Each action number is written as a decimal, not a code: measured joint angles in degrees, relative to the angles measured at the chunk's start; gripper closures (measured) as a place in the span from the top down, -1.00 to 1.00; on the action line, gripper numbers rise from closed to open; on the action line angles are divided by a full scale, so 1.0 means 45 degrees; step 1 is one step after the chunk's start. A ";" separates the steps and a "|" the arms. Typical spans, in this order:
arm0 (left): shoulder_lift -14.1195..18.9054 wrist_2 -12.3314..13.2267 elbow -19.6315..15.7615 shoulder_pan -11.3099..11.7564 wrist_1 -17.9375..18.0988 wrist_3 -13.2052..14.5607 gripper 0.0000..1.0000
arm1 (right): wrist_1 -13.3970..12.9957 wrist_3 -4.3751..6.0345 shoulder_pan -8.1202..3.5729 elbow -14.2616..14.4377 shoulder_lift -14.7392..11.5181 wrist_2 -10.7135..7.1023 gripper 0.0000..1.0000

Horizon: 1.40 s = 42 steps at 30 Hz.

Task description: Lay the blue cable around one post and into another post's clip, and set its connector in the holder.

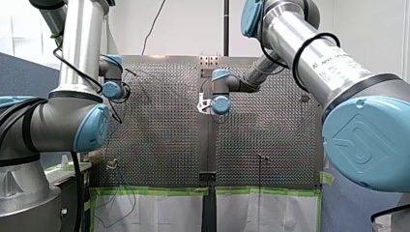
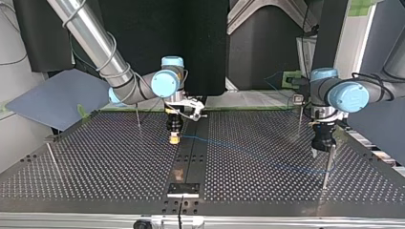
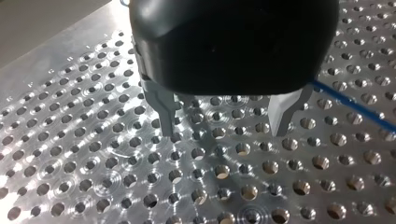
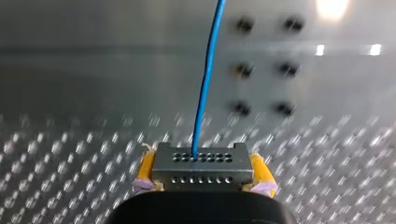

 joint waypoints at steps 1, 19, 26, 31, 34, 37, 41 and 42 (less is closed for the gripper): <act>0.0001 -0.0001 0.0000 -0.0009 0.0000 0.0002 1.00 | -0.0097 0.0032 -0.0038 0.0094 0.0001 0.0093 -1.00; -0.0001 -0.0134 0.0000 -0.0161 0.0014 -0.0054 1.00 | -0.1969 -0.0003 -0.0247 0.1971 0.0164 0.1229 -1.00; -0.0003 -0.0140 0.0000 -0.0164 0.0019 -0.0069 1.00 | -0.2680 0.0142 -0.0179 0.2680 0.0742 0.1811 -1.00; -0.0002 -0.0148 0.0000 -0.0165 0.0033 -0.0080 1.00 | -0.3176 0.0319 -0.0230 0.3176 0.1233 0.2001 -1.00; -0.0001 -0.0148 0.0002 -0.0165 0.0046 -0.0081 1.00 | -0.3467 0.0420 -0.0277 0.3468 0.1523 0.2019 -1.00; -0.0001 -0.0153 0.0001 -0.0165 0.0054 -0.0077 1.00 | -0.3849 0.0471 -0.0317 0.3847 0.1904 0.2036 -1.00; -0.0002 -0.0156 0.0001 -0.0158 0.0058 -0.0077 1.00 | -0.4434 0.0691 -0.0335 0.4436 0.2493 0.2057 -1.00; -0.0002 -0.0156 0.0001 -0.0155 0.0058 -0.0078 1.00 | -0.4549 0.0755 -0.0342 0.4548 0.2606 0.2070 -1.00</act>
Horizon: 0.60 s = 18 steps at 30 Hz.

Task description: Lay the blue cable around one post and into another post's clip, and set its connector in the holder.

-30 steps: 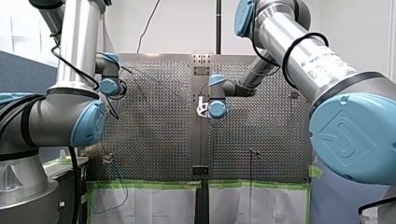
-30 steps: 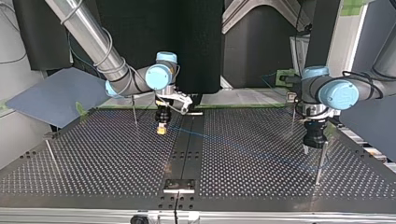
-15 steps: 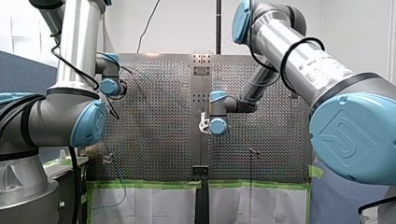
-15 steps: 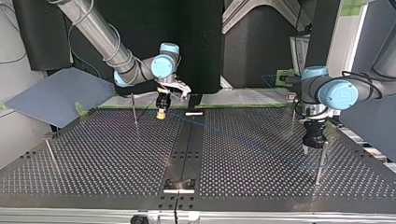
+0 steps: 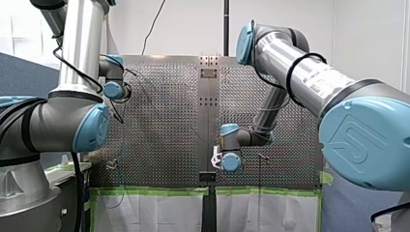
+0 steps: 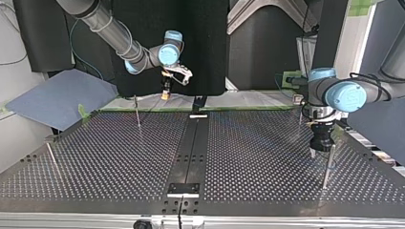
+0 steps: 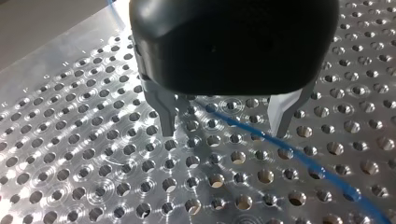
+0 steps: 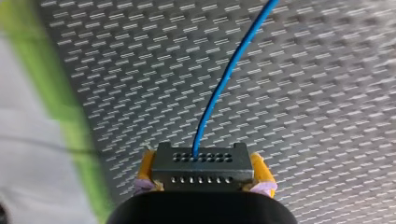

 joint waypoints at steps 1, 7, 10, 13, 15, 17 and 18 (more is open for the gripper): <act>0.0000 0.0000 0.0000 0.0002 0.0000 -0.0001 1.00 | -0.0104 0.0060 -0.0016 0.0104 0.0105 0.0017 -1.00; -0.0001 0.0008 -0.0001 0.0013 -0.0002 -0.0003 1.00 | -0.0711 0.0254 -0.0250 0.0714 0.0714 0.0114 -1.00; -0.0001 0.0015 -0.0001 0.0016 -0.0003 -0.0004 1.00 | -0.0984 0.0406 -0.0463 0.0987 0.0985 0.0117 -1.00; -0.0002 0.0018 -0.0001 0.0023 -0.0004 -0.0004 1.00 | -0.1278 0.0546 -0.0689 0.1280 0.1278 0.0118 -1.00; -0.0001 0.0019 -0.0001 0.0018 -0.0002 -0.0004 1.00 | -0.1490 0.0589 -0.0833 0.1493 0.1491 0.0124 -1.00; -0.0001 0.0019 -0.0001 0.0015 -0.0001 -0.0004 1.00 | -0.1721 0.0638 -0.0978 0.1721 0.1719 0.0129 -1.00; -0.0001 0.0020 -0.0001 0.0014 -0.0001 -0.0004 1.00 | -0.1820 0.0664 -0.1040 0.1825 0.1822 0.0130 -1.00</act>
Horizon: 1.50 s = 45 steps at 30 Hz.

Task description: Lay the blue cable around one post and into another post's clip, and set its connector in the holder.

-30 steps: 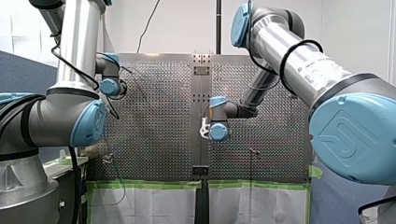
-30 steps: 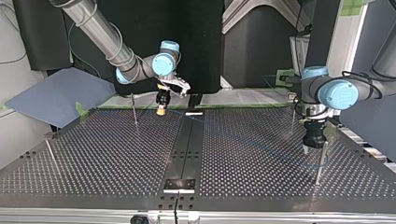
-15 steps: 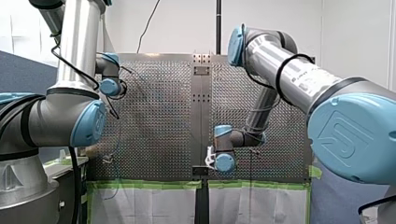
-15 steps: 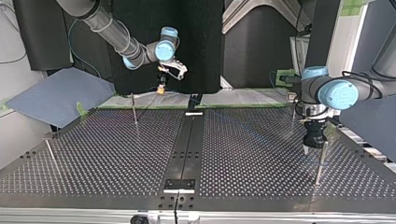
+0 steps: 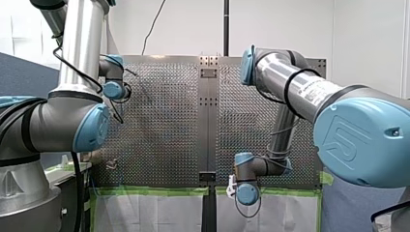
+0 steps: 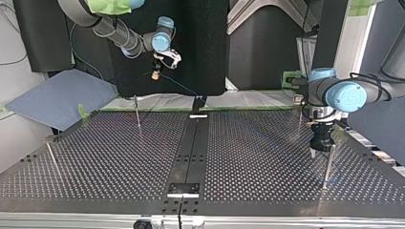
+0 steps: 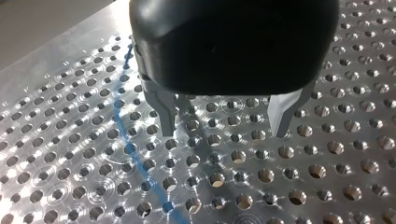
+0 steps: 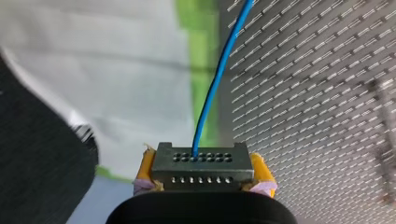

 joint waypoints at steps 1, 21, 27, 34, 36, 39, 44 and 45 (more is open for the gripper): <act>0.0000 -0.0001 0.0000 -0.0001 0.0001 0.0000 1.00 | -0.0101 0.0024 -0.0063 0.0097 0.0101 0.0001 -1.00; 0.0001 0.0000 0.0001 -0.0037 -0.0029 0.0035 1.00 | -0.2227 -0.0552 -0.2002 0.2221 0.1904 -0.1298 -1.00; 0.0002 0.0002 0.0001 -0.0050 -0.0008 0.0038 1.00 | -0.2891 -0.0572 -0.2669 0.2890 0.1332 -0.1965 -1.00; 0.0002 0.0000 0.0000 -0.0059 -0.0012 0.0039 1.00 | -0.3690 -0.0665 -0.3466 0.3342 0.0540 -0.2763 -1.00; 0.0001 0.0000 0.0000 -0.0060 -0.0016 0.0039 1.00 | -0.3927 -0.0661 -0.3669 0.3364 0.0304 -0.3000 -1.00; 0.0000 0.0000 0.0000 -0.0062 -0.0026 0.0039 1.00 | -0.4244 -0.0610 -0.3893 0.3369 -0.0011 -0.3315 -1.00; 0.0000 -0.0001 0.0000 -0.0082 -0.0036 0.0039 1.00 | -0.4421 -0.0566 -0.4229 0.3292 -0.0532 -0.3836 -1.00; 0.0000 0.0000 0.0000 -0.0087 -0.0037 0.0039 1.00 | -0.4365 -0.0575 -0.4293 0.3252 -0.0628 -0.3931 -1.00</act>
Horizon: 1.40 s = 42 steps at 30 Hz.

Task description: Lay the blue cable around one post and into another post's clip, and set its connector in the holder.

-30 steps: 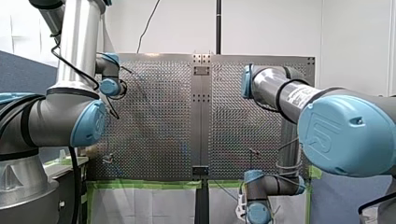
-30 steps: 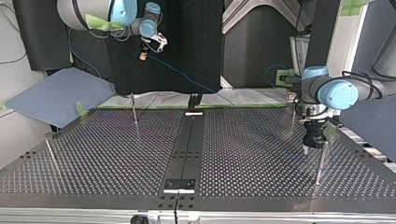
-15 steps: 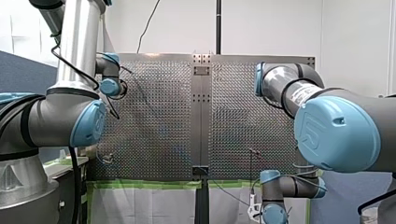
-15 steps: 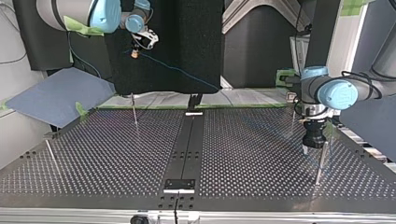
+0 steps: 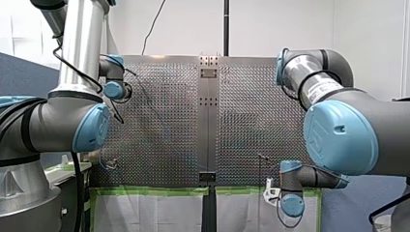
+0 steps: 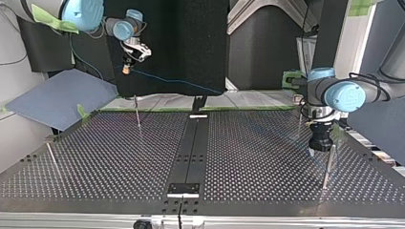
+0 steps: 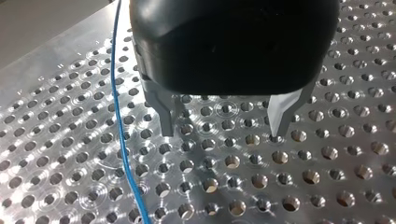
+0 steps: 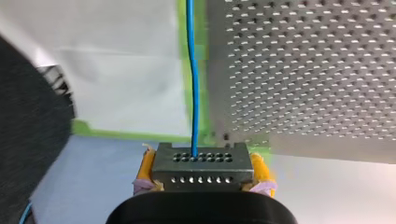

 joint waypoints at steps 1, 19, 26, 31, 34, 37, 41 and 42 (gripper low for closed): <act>0.0000 0.0000 0.0000 -0.0007 -0.0001 0.0000 1.00 | 0.0064 -0.0010 -0.0062 -0.0042 -0.0091 -0.0093 -1.00; 0.0001 0.0000 0.0000 -0.0053 -0.0001 -0.0034 1.00 | 0.0863 0.0085 -0.1259 -0.0569 -0.2167 -0.2166 -1.00; 0.0002 0.0006 0.0000 -0.0072 -0.0001 -0.0039 1.00 | 0.0798 0.0196 -0.1647 -0.0567 -0.2955 -0.2956 -1.00; 0.0001 0.0001 0.0000 -0.0097 -0.0006 -0.0039 1.00 | 0.0787 0.0185 -0.1845 -0.0554 -0.3519 -0.3519 -1.00; 0.0001 0.0000 0.0000 -0.0107 -0.0009 -0.0041 1.00 | 0.0756 0.0157 -0.1930 -0.0513 -0.3897 -0.3899 -1.00; 0.0001 0.0000 0.0000 -0.0112 -0.0015 -0.0051 1.00 | 0.0703 0.0132 -0.2001 -0.0478 -0.4255 -0.4256 -1.00; 0.0000 0.0000 0.0000 -0.0123 -0.0019 -0.0057 1.00 | 0.0659 0.0118 -0.2108 -0.0421 -0.4678 -0.4699 -1.00; 0.0000 0.0000 0.0000 -0.0124 -0.0019 -0.0058 1.00 | 0.0639 0.0121 -0.2134 -0.0388 -0.4737 -0.4789 -1.00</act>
